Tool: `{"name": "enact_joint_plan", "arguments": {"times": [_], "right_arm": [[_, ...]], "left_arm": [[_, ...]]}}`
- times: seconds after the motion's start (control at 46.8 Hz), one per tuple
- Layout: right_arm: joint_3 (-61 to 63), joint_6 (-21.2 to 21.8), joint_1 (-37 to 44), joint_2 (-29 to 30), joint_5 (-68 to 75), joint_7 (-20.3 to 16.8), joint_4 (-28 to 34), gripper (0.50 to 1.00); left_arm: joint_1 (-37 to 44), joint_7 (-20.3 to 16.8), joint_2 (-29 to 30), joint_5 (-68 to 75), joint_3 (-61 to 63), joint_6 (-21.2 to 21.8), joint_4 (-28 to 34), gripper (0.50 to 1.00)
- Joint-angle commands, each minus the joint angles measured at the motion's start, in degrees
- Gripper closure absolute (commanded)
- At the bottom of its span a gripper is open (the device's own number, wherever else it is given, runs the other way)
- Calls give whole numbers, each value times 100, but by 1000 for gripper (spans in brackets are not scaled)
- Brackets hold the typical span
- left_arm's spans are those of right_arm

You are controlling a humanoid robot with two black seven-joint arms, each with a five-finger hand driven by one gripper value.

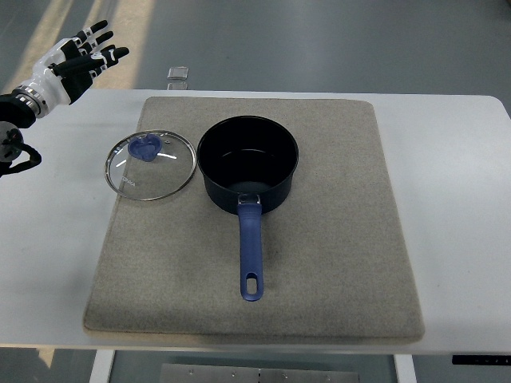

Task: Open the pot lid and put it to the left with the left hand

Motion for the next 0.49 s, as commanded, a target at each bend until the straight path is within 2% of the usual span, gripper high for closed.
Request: {"name": "enact_joint_plan", "arguments": {"times": [0.0,0.064,0.149,0.171,0.278,0.47], "right_arm": [[0,0,0,0,0,0,-1,585],[0,0,0,0,0,0,-1,585],[0,0,0,0,0,0,-1,585],[0,0,0,0,0,0,-1,585],[0,0,0,0,0,0,-1,585],[0,0,0,0,0,0,-1,585]], "left_arm": [[41,61,0,-207,-19,-319,122,508],[111,131,0,-224,-36,-942,254,506],[217,289,0,-251,-150,-2032,579,506],[252,324,0,-251,-212,-2124,675,506],[410,526,-96,-260,-510,-2124,975,506],[498,1080,-360,-312,-1055,-2124,1089,506]]}}
